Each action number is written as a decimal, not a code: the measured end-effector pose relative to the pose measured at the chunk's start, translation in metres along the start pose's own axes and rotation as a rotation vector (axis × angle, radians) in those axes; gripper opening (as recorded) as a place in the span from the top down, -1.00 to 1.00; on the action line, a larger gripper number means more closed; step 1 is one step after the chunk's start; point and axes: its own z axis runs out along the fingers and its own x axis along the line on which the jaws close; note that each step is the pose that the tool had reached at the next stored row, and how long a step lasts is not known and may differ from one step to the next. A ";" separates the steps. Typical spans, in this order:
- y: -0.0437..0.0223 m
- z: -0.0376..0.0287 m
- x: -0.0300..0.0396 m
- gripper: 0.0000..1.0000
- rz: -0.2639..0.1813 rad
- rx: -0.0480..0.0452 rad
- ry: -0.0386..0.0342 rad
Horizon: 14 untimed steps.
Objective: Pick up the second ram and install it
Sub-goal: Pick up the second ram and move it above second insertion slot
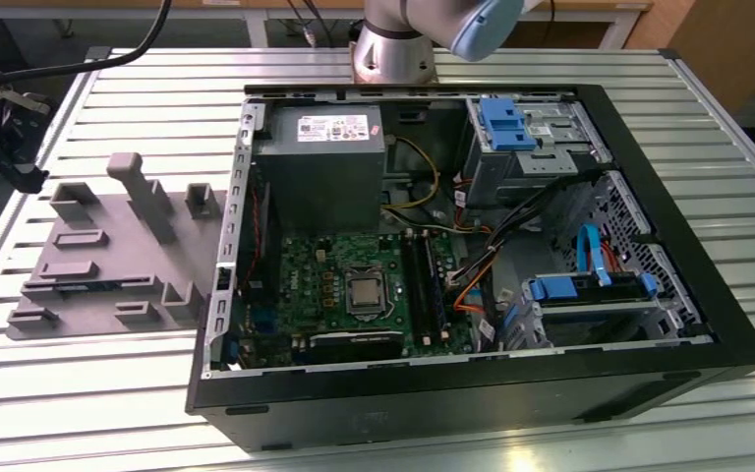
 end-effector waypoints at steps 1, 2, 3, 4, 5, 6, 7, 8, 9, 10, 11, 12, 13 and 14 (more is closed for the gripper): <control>0.0000 0.0000 0.0001 0.79 0.000 0.0000 0.0000; 0.0000 0.0000 0.0001 0.79 0.000 0.0000 0.0000; 0.0000 0.0000 0.0001 0.79 0.000 -0.0001 0.0000; 0.0000 0.0000 0.0001 0.79 0.000 0.0000 0.0001; 0.0000 0.0000 0.0001 0.79 0.000 0.0000 0.0000; 0.0000 0.0000 0.0001 0.79 0.000 0.0000 0.0000; 0.0000 0.0000 0.0001 0.79 0.000 0.0000 0.0000; 0.0000 0.0000 0.0001 0.79 0.000 0.0000 0.0000; 0.0000 0.0000 0.0001 0.79 0.000 -0.0001 0.0000; 0.0000 0.0000 0.0001 0.79 0.000 0.0000 0.0000; 0.0000 0.0000 0.0001 0.79 0.000 -0.0001 0.0000; 0.0000 0.0000 0.0001 0.79 0.000 0.0000 0.0001; 0.0000 0.0000 0.0001 0.79 -0.002 0.0000 0.0001; 0.0000 0.0000 0.0002 0.79 -0.012 0.0001 0.0006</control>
